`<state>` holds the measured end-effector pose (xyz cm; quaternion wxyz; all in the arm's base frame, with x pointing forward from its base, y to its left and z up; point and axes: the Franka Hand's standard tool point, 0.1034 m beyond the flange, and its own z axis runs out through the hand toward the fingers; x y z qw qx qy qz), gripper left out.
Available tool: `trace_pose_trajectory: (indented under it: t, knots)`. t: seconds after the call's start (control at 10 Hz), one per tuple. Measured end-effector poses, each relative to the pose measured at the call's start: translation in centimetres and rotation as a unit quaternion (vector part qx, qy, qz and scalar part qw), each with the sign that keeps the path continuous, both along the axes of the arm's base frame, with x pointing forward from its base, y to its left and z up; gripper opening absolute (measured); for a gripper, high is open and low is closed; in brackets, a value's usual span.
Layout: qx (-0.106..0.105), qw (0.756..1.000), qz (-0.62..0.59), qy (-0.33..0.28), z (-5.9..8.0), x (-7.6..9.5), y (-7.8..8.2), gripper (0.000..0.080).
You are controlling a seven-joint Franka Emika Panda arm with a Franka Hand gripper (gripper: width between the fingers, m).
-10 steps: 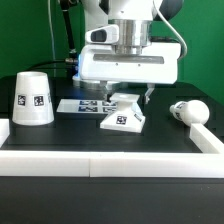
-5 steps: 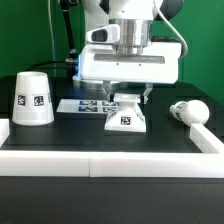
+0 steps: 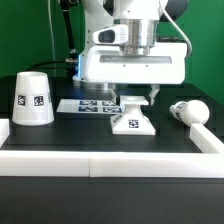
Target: Assemble lamp
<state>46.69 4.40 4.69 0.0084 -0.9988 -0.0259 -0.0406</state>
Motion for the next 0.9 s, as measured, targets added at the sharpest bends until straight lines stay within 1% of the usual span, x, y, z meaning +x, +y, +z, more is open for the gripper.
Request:
trace_pose_trajectory:
  t: [0.2, 0.5, 0.6, 0.9]
  knots:
    - [0.001, 1.000, 0.024, -0.014, 0.0, 2.6, 0.7, 0.0534]
    - [0.007, 0.999, 0.026, -0.036, 0.1, 6.7, 2.2, 0.0534]
    - [0.009, 0.999, 0.022, -0.041, 0.1, 7.7, 2.9, 0.0534]
    - [0.015, 0.998, 0.020, -0.060, 0.1, 9.7, 4.9, 0.0534]
